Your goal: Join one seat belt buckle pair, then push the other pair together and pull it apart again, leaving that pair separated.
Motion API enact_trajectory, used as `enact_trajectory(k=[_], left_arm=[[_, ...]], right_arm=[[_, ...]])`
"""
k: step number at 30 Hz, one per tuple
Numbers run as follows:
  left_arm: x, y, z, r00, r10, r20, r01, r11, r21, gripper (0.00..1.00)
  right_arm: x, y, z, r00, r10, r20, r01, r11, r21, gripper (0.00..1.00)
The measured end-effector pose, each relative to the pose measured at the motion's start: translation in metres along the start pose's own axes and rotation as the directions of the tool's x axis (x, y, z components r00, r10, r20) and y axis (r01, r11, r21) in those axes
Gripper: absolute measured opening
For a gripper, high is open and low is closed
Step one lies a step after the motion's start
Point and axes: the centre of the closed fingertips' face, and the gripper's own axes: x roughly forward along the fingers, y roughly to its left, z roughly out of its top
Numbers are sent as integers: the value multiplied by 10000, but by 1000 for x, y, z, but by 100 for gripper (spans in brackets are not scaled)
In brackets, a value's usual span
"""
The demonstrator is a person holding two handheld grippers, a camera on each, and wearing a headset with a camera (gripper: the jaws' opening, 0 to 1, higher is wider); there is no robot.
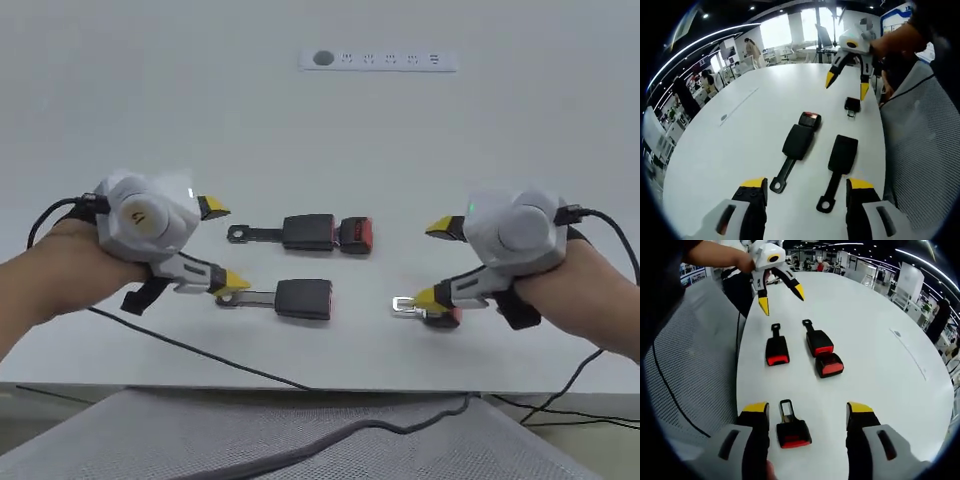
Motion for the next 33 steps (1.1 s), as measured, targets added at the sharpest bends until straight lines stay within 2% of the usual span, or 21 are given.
enact_trajectory(k=[5,8,10,12,14,16,20,22,24,29,33], left_arm=[[-20,-5,-5,9989,414,229,-398,9969,-675,76],[-26,-7,-12,9981,544,291,-519,9953,-819,83],[-29,-10,-19,9977,600,303,-569,9941,-924,89],[-31,-10,-24,9968,759,250,-741,9951,-660,94],[-35,-14,-26,9968,768,241,-745,9934,-874,96],[-38,-14,-26,9954,916,290,-884,9913,-970,99],[-42,-16,-31,9942,1055,207,-1023,9875,-1202,100],[-44,-15,-33,9922,1235,193,-1196,9828,-1409,100],[-48,-13,-35,9908,1326,273,-1261,9771,-1716,100],[-54,-12,-37,9879,1510,349,-1419,9718,-1886,100],[-56,-12,-41,9858,1644,330,-1551,9688,-1931,100]], right_arm=[[-21,8,-12,9998,-169,147,159,9979,625,66],[-35,11,-17,9987,-415,282,389,9954,875,71],[-38,10,-20,9978,-566,355,532,9944,908,78],[-45,13,-21,9959,-765,472,714,9922,1025,85],[-49,14,-25,9950,-829,558,752,9890,1274,85],[-50,12,-30,9934,-1000,569,917,9868,1336,90],[-55,13,-32,9904,-1214,659,1098,9812,1587,96],[-58,8,-31,9840,-1548,882,1367,9734,1840,100],[-59,6,-33,9822,-1621,947,1404,9691,2028,100],[-62,4,-37,9779,-1811,1045,1545,9627,2221,100],[-69,7,-31,9740,-1973,1110,1678,9585,2306,100]])
